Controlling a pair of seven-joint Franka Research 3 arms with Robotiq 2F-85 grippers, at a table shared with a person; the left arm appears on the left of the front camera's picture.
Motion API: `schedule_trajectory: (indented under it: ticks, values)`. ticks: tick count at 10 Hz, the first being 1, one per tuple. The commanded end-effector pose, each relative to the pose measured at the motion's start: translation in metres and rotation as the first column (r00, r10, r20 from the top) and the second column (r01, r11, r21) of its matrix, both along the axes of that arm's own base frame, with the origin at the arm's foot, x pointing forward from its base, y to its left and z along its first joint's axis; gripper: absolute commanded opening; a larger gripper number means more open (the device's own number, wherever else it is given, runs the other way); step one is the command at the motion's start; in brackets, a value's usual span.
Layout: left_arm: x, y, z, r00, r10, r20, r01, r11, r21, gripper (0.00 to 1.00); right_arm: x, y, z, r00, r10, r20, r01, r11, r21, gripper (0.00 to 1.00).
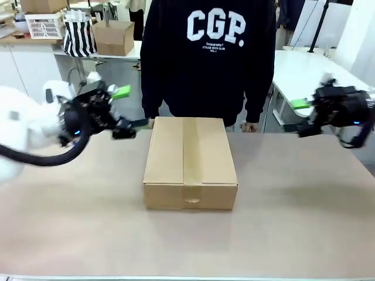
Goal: Pack the gift set into the box.
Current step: Press and hold the closed box until the human finishes sealing it.
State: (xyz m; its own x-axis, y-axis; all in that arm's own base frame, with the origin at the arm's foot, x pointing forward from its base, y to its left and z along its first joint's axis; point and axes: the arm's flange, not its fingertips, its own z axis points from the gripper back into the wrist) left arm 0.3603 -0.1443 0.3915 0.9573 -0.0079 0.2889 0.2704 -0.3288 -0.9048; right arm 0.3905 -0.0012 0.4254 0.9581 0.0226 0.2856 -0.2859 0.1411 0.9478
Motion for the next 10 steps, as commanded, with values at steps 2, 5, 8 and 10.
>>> schedule_trajectory:
  ticks: [2,5,8,10]
  values:
    - [-0.054,0.046,-0.009,0.964,0.084,-0.253,-0.104,0.992,-0.069,1.00,-0.019,-0.049,-0.021,0.948,-0.316,-0.019,0.317,0.945,0.076,1.00]
    - [-0.001,0.019,-0.012,0.989,0.016,-0.150,-0.016,1.000,-0.003,1.00,-0.009,-0.035,-0.010,0.993,-0.117,-0.028,0.117,0.993,0.017,1.00]
    - [-0.001,0.019,-0.012,0.989,0.016,-0.150,-0.016,1.000,-0.003,1.00,-0.009,-0.035,-0.010,0.993,-0.117,-0.028,0.117,0.993,0.017,1.00]
    - [-0.001,0.019,-0.012,0.989,0.016,-0.150,-0.016,1.000,-0.003,1.00,-0.009,-0.035,-0.010,0.993,-0.117,-0.028,0.117,0.993,0.017,1.00]
